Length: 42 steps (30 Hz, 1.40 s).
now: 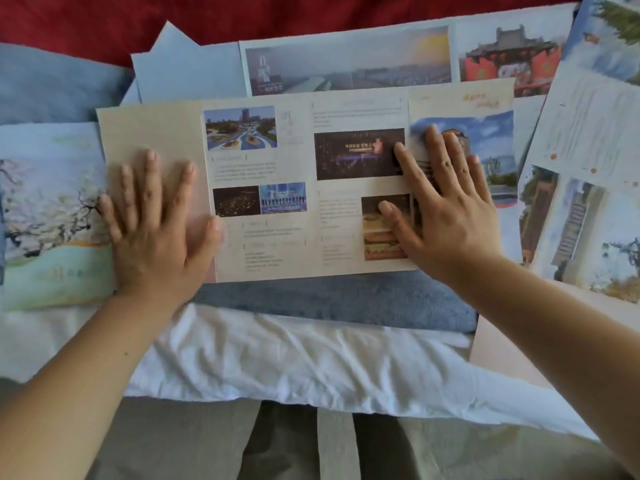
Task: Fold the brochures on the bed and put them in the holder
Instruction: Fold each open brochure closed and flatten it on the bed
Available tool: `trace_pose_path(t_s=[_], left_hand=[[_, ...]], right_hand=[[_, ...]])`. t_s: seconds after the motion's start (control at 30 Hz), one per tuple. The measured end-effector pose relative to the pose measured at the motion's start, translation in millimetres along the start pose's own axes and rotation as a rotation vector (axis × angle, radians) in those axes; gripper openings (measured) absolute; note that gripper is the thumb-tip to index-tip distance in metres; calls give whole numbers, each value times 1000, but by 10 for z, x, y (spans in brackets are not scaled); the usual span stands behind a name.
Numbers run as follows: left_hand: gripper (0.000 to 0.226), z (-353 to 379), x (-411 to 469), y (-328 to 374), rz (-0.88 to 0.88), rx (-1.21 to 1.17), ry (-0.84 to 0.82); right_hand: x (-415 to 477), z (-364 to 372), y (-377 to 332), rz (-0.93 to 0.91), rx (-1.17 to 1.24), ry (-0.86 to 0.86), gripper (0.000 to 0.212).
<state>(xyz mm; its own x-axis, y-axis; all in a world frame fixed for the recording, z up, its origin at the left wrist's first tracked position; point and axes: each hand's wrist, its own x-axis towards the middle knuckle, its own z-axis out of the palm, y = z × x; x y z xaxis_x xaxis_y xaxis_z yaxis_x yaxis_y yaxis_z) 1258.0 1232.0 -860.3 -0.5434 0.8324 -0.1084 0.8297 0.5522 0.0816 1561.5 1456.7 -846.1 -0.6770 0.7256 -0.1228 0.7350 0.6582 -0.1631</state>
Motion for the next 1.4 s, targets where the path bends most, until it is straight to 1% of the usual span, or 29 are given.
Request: trace_pose_path(t_s=[0.1,0.2,0.3,0.47,0.7,0.87,1.03,1.2,1.27,1.4], left_hand=[[76,16,-39,-259,2,-15,7],[77,16,-60,-334,11,-52,12],[81,-5,-54,-288,3,-107,29],[87,-84,-54,-244,-34,-235,19],[88,-244,-38,64,-86,-464,-28],[101,-361,-25,281,-61,-617,-78],[110,-451,-25,528,-96,-640,-121],[118,-544,-47,905,-83,-700,-144],[118,-548,-57,1062,-57,-678,-140],[110,-486,-45,1365,-20,-596,-136]], right_hand=[[12,41,-104,-20,4,3,71],[5,82,-185,-10,-17,11,72],[8,125,-204,-1,-31,43,75],[19,186,-191,1,-52,41,86],[26,226,-185,7,-71,63,87],[19,216,-197,8,-68,49,87],[24,208,-203,3,-59,35,87],[25,156,-211,-5,-33,37,85],[33,123,-209,-12,-9,23,84],[14,39,-104,-41,56,-18,85]])
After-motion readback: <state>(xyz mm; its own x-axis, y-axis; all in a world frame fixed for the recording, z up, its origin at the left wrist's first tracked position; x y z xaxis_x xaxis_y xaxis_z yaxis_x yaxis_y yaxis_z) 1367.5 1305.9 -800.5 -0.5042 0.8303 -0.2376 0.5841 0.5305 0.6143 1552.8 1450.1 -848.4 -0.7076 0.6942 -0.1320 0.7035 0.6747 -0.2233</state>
